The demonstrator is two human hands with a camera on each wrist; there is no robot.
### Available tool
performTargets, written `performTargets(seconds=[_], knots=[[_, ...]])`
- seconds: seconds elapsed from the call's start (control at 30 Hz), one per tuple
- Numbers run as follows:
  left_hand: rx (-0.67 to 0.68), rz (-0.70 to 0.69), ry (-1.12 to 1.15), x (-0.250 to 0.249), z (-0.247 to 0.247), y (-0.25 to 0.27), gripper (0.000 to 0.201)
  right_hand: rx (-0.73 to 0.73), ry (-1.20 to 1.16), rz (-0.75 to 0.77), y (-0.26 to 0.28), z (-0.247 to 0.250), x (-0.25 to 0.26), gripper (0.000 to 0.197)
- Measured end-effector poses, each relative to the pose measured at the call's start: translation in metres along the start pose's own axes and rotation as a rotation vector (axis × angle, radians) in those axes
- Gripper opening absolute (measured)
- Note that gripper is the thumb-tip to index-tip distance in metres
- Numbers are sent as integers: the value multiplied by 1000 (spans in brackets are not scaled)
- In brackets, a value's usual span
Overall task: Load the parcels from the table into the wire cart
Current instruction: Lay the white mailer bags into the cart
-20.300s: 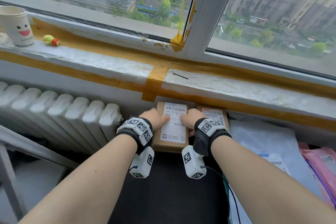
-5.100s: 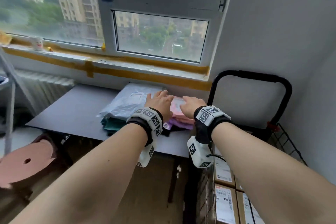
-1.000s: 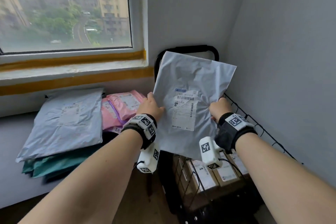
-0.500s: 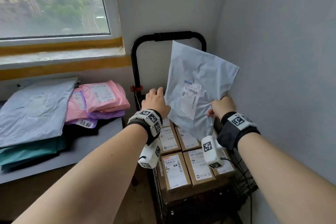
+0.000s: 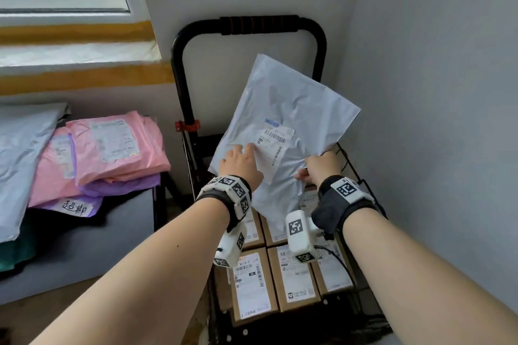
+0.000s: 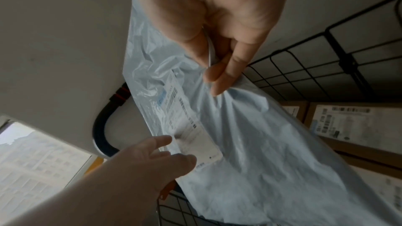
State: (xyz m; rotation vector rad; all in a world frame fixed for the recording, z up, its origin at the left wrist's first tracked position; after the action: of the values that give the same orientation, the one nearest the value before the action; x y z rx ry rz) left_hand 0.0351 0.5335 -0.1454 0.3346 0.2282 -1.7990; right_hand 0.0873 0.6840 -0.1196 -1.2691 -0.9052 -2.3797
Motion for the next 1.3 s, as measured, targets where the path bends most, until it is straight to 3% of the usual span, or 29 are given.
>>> performTargets(seconds=[0.2,0.43,0.53,0.63,0.7,0.87,1.03,1.17,1.3], knots=[[24,29,-55,12,-34,-29,58,39,-90,-127,-42,-34,-19,18],[75,131,-51,18,-76,-47,58,195,-135,-305,-90,-62,-55,8],[164,247,-63,27,-99,-44,63,317,147,-381,-96,-67,-82,15],[223,335,-83,35,-114,-43,60,513,624,-316,-108,-55,-100,47],[227,384,-77,38,-121,-45,58,559,747,-299,-124,-48,-105,55],[227,482,-33,40,-137,-57,59,328,732,-114,-181,-53,-93,26],[189,671,-12,62,-150,-61,64,275,885,85,-207,-68,-81,35],[112,843,53,75,-160,-63,72,285,828,46,-219,-82,-100,45],[145,935,139,83,-170,-66,75,234,805,33,-242,-96,-125,55]])
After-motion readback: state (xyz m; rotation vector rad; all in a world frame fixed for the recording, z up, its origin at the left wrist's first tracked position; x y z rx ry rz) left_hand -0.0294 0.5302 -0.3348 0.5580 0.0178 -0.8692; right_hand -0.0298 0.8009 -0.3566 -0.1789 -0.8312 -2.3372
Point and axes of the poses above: each hand's wrist, its own y-axis away from the middle knuckle, its own z-axis out of the back of the hand, x = y × z, the point moved 2 cm from there along -y, towards the middle knuckle, and after that the axes turned 11 degrees about -x, right-handed, at the moved point
